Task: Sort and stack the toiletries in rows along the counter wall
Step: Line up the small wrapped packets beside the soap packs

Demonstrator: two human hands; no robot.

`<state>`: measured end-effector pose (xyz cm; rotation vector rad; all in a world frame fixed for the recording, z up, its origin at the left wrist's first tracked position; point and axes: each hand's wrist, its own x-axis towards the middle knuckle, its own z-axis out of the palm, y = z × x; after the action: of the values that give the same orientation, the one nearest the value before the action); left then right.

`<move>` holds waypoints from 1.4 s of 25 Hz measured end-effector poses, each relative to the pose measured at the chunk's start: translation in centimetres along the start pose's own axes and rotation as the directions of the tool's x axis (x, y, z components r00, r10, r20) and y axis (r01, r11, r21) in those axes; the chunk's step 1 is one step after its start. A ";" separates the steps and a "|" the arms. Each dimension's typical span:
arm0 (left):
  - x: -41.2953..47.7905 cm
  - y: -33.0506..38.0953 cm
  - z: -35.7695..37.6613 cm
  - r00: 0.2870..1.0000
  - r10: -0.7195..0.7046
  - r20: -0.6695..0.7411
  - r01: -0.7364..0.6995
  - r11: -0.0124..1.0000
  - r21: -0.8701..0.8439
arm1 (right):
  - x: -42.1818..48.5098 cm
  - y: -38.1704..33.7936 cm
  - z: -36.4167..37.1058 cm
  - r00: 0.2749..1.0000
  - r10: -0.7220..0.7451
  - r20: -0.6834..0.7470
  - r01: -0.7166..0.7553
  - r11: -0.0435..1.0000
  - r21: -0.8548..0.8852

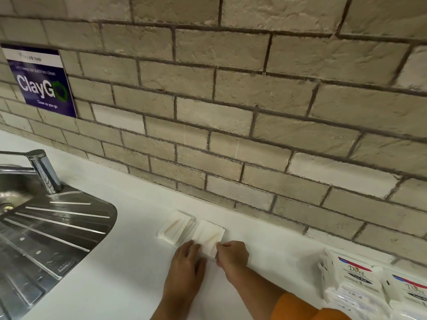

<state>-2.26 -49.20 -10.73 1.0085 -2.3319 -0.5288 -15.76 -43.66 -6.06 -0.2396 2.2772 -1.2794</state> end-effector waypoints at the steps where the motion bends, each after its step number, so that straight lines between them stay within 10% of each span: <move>1: 0.0 0.2 -0.1 1.000 -0.023 -0.008 0.023 1.000 -0.014 | 0.2 0.0 0.2 1.000 -0.001 -0.006 0.001 1.000 0.002; 12: 0.1 1.6 -0.9 0.971 -0.240 -0.001 0.237 0.959 -0.155 | 0.6 -1.3 2.6 1.000 -0.005 0.013 0.006 0.997 -0.080; 23: 0.3 0.6 -0.1 0.984 -0.045 -0.173 0.068 0.989 0.131 | 0.9 -2.8 2.6 0.978 0.207 0.033 -0.209 0.952 0.225; 35: 0.5 0.0 0.1 0.985 -0.048 -0.167 0.060 0.996 0.069 | 0.8 -2.9 2.1 0.967 0.169 0.188 -0.219 0.934 0.284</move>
<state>-2.64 -49.53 -10.64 1.1088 -2.1963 -0.3670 -15.62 -47.08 -4.79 -0.0055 1.8864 -1.4254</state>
